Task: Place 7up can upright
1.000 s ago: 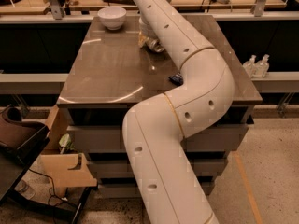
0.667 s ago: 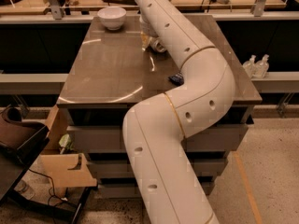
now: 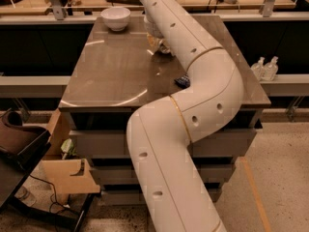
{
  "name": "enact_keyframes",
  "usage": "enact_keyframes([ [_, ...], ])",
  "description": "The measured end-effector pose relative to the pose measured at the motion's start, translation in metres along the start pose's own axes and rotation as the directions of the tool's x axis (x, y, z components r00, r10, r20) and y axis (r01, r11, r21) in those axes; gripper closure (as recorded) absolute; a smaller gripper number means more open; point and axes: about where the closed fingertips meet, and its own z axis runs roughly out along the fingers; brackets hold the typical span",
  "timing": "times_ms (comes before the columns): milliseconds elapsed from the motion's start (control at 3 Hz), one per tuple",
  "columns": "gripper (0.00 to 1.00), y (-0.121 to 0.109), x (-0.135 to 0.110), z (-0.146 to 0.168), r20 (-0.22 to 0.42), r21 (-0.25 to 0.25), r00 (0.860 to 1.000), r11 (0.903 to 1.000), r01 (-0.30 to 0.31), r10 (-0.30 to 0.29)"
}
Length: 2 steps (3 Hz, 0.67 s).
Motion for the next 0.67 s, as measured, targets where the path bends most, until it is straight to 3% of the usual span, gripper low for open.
enact_keyframes([
  [333, 1.00, 0.0000, 0.0000, 0.0000, 0.000, 0.000, 1.000, 1.0000, 0.000, 0.000],
  [667, 0.84, 0.0008, -0.0008, 0.0007, 0.001, -0.002, 1.000, 1.0000, 0.001, -0.001],
])
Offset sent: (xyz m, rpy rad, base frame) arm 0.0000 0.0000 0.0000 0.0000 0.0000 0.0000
